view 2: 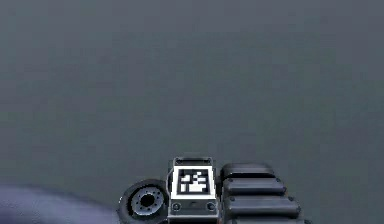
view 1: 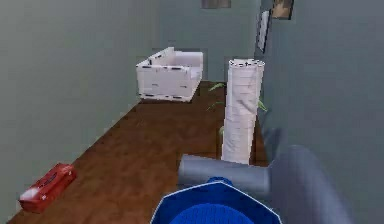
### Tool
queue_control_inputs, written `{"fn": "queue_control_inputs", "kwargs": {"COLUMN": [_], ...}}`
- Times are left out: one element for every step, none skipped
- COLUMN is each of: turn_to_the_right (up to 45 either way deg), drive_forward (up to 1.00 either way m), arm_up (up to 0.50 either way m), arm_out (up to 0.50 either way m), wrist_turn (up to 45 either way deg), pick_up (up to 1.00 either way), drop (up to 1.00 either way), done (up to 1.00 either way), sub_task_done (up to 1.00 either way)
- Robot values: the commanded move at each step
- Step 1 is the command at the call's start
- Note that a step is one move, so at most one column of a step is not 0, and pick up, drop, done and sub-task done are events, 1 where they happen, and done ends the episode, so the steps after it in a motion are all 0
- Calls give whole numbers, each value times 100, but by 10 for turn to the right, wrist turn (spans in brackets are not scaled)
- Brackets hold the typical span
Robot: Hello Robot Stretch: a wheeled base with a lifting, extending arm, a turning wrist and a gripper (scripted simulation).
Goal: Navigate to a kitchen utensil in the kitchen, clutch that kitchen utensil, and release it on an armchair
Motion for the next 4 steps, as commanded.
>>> {"fn": "queue_control_inputs", "kwargs": {"turn_to_the_right": [-450, -150, 0, 0], "drive_forward": [0, 0, 0, 0], "arm_up": [0, 0, 0, 0], "arm_out": [0, 0, 38, 0], "wrist_turn": [0, 0, 0, 450], "pick_up": [0, 0, 0, 0], "drop": [0, 0, 0, 0], "done": [0, 0, 0, 0], "sub_task_done": [0, 0, 0, 0]}}
